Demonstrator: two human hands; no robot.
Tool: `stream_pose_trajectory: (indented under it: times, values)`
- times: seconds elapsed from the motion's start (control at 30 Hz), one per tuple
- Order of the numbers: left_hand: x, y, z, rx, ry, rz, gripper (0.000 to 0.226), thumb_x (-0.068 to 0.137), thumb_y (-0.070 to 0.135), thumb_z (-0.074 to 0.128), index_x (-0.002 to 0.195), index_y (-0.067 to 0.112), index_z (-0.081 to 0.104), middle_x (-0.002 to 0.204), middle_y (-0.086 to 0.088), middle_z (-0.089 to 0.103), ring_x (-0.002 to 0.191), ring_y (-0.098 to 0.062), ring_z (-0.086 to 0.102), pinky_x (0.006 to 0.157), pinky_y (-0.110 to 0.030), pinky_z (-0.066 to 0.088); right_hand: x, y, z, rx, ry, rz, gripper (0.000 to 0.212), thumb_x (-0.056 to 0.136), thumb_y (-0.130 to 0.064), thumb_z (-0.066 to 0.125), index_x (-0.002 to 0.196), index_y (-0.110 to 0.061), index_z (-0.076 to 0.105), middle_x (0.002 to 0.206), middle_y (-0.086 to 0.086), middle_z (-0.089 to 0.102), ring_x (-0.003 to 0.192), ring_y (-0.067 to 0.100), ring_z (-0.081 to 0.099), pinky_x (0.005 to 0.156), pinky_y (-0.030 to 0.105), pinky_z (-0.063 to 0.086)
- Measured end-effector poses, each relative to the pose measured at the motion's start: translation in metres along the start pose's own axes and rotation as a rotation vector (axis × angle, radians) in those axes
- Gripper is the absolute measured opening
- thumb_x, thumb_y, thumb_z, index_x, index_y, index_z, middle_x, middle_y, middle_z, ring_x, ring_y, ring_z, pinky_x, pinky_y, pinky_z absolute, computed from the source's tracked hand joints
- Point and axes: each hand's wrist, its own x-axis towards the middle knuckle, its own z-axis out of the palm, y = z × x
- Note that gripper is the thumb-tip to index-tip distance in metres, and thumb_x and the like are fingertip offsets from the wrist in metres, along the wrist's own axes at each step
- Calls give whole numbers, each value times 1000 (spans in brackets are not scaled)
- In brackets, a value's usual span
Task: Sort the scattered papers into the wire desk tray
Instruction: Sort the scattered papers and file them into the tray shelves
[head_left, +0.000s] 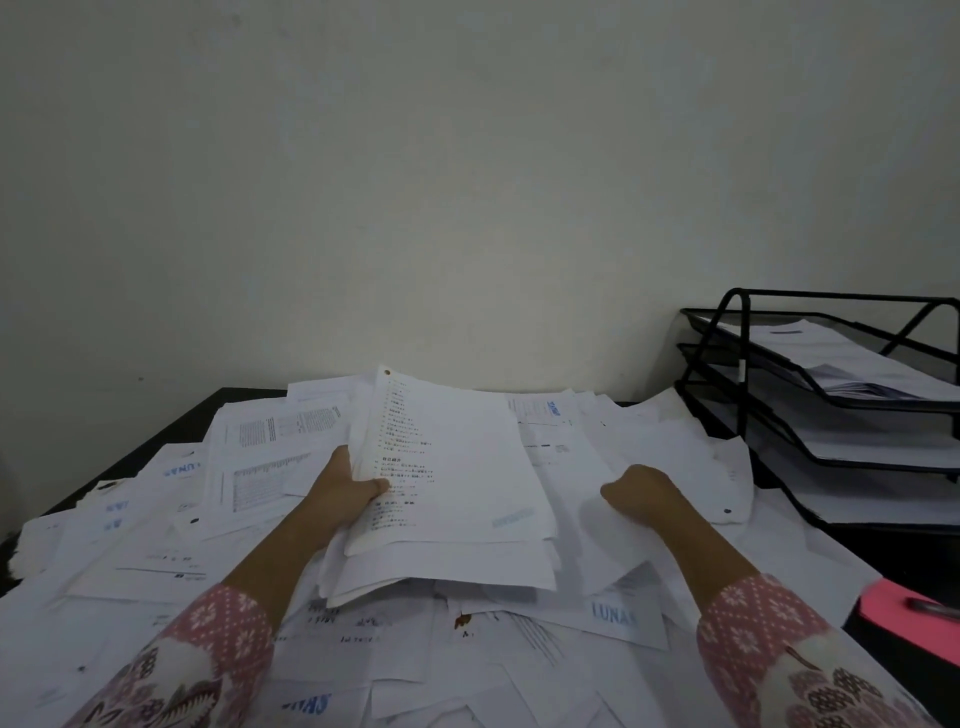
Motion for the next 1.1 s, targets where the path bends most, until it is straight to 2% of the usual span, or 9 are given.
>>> stream_pose_trajectory:
  times: [0.17,0.3,0.43,0.53,0.57,0.6,0.73,0.87,1.1]
  values:
    - [-3,5,15,-21,-51,8,59,89,10,61,138,5,30,139,-12,43,125,-28,42,94,-31,37,-4,3,2,-79,-64,54,68,78,-48,69,124,-3,47,127,10,52,120,25,49,93,28,43]
    - [-6,8,26,-22,-83,31,57,89,10,61,137,5,31,138,-11,43,123,-26,43,90,-27,36,-4,4,7,132,-42,44,31,82,-21,71,98,-2,52,114,15,57,107,25,57,87,28,47]
    - [-6,13,37,-58,-127,50,54,90,11,61,135,7,33,134,-10,46,108,-18,45,89,-28,39,-1,6,8,613,-43,39,47,95,-3,44,140,4,31,145,18,35,128,30,40,104,32,34]
    - [-6,19,49,-87,-151,65,52,91,9,59,135,7,32,133,-10,47,107,-18,47,89,-29,41,1,6,5,825,-34,61,33,96,-3,42,127,4,45,124,18,48,107,31,49,94,34,36]
    - [-6,23,54,-95,-156,70,52,91,8,58,135,7,32,132,-10,47,108,-19,47,88,-29,41,2,7,6,874,-41,54,34,97,-6,43,127,8,45,141,18,39,100,29,51,91,34,36]
    - [-7,25,58,-105,-165,77,51,91,8,58,136,7,32,131,-9,48,109,-19,47,88,-28,41,-1,7,7,927,-63,35,35,98,-13,45,125,9,47,104,-2,30,98,27,52,90,33,37]
    - [-10,37,79,-87,-189,92,43,93,8,53,132,9,35,126,-7,49,102,-17,47,86,-28,42,-5,11,13,908,-95,-156,30,87,-17,66,113,-5,56,109,3,63,94,19,61,79,26,50]
    - [-6,47,86,-139,-149,124,38,90,13,58,124,14,41,125,-7,53,106,-21,54,91,-36,49,-10,11,-4,931,21,-298,37,87,-8,64,121,-13,51,115,2,60,108,21,57,94,33,46]
    - [5,102,76,-520,-138,208,53,81,25,72,120,19,36,111,-1,59,96,-17,61,80,-36,55,-17,-4,-62,1063,226,-482,38,87,-12,64,122,-17,51,109,-6,62,102,16,59,88,33,48]
